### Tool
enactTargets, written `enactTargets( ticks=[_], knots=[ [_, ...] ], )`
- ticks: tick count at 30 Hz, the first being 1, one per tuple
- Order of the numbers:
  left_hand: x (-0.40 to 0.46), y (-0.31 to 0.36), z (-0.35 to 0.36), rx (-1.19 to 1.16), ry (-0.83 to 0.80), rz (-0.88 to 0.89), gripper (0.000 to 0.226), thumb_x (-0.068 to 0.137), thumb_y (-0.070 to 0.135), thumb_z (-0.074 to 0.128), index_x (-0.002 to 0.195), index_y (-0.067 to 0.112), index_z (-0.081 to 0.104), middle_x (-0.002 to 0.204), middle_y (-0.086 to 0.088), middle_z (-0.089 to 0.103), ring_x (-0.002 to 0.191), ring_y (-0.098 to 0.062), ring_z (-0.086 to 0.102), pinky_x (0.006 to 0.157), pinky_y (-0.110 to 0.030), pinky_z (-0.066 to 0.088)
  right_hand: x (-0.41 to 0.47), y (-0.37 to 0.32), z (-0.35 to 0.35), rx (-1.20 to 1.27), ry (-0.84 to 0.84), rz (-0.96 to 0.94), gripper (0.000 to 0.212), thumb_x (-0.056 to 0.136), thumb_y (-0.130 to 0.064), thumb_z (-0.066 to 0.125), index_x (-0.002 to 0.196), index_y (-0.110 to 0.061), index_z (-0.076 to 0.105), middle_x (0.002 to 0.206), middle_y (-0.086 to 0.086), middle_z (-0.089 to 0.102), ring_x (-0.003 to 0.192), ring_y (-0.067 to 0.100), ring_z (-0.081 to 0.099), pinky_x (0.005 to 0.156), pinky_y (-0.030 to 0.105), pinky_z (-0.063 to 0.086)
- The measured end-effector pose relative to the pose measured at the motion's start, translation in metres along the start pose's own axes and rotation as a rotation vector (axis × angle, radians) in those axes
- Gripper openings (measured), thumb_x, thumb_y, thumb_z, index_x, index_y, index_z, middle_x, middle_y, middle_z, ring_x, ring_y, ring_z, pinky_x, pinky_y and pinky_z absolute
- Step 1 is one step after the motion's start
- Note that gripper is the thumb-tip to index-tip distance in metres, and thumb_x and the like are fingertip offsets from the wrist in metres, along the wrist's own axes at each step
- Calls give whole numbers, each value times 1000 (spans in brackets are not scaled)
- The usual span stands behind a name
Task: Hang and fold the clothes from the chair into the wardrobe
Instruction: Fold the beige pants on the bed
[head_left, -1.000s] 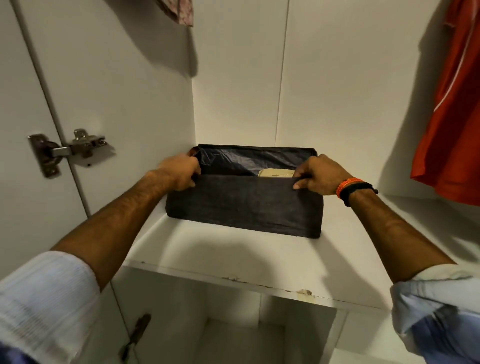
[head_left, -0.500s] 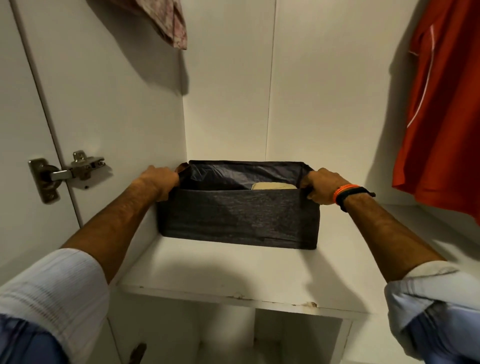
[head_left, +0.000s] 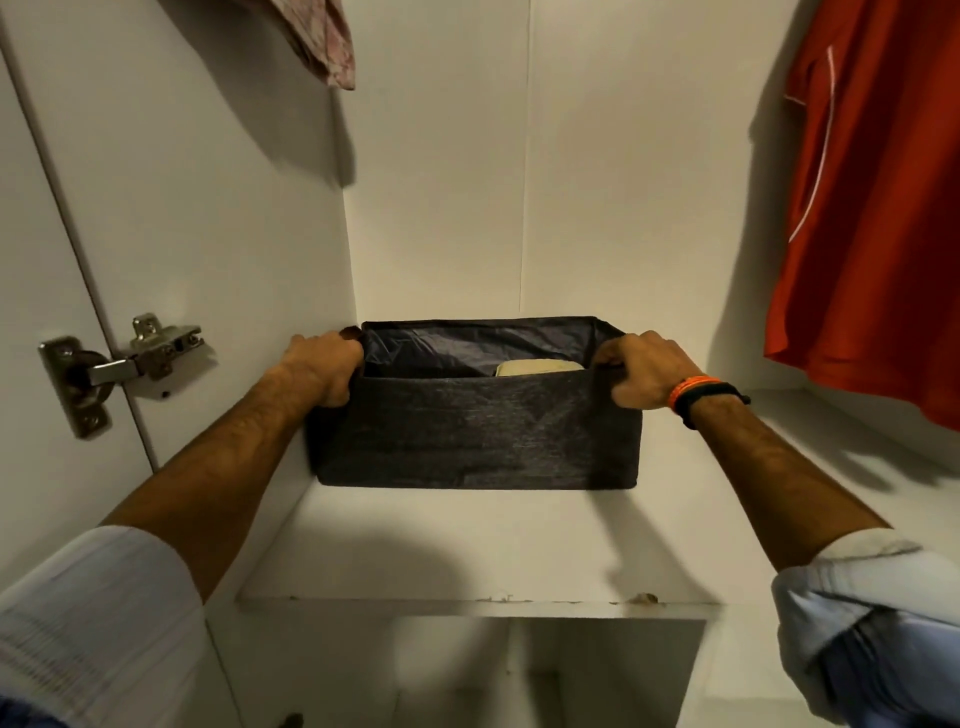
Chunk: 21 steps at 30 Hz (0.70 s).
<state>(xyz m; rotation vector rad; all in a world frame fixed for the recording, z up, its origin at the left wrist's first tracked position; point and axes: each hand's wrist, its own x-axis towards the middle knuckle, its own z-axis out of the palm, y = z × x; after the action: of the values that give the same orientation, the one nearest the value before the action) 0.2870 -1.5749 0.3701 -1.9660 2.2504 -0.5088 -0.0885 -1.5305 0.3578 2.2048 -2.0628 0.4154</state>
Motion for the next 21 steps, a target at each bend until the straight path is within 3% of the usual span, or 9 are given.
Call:
enactTargets(
  ticks=[4, 8, 11, 17, 21],
  knots=[
    [-10, 2, 5, -104, 13, -7, 64, 70, 33, 86, 125, 24, 56, 121, -4, 60, 112, -24, 55, 97, -43, 41, -14, -14, 4, 67, 114, -78, 54, 75, -21, 71, 128, -18, 60, 122, 6, 67, 111, 28, 61, 101, 48, 48],
    [-36, 10, 8, -247, 222, -29, 74, 73, 44, 82, 135, 20, 51, 136, -11, 51, 122, -30, 49, 103, -46, 43, -35, -25, 6, 152, 262, -124, 48, 79, -23, 71, 125, -14, 61, 122, 9, 64, 112, 29, 58, 98, 43, 49],
    [-69, 21, 10, -396, 286, -81, 76, 76, 45, 79, 138, 16, 47, 142, -15, 43, 126, -32, 47, 105, -44, 43, -54, -35, 8, 216, 251, -147, 43, 82, -23, 71, 123, -17, 61, 123, 6, 63, 113, 25, 58, 96, 40, 50],
    [-164, 63, 18, -541, 232, -215, 70, 79, 44, 78, 136, 17, 48, 138, -9, 50, 120, -26, 54, 100, -39, 46, -112, -46, 26, 379, 209, -215, 37, 81, -22, 72, 117, -17, 64, 114, 3, 67, 106, 22, 63, 94, 38, 53],
    [-245, 95, 25, -617, 227, -345, 67, 79, 46, 78, 133, 18, 51, 133, -8, 55, 115, -25, 57, 97, -42, 50, -157, -54, 46, 489, 135, -296, 38, 82, -21, 73, 119, -16, 64, 114, 2, 68, 101, 18, 64, 92, 36, 54]
  ],
)
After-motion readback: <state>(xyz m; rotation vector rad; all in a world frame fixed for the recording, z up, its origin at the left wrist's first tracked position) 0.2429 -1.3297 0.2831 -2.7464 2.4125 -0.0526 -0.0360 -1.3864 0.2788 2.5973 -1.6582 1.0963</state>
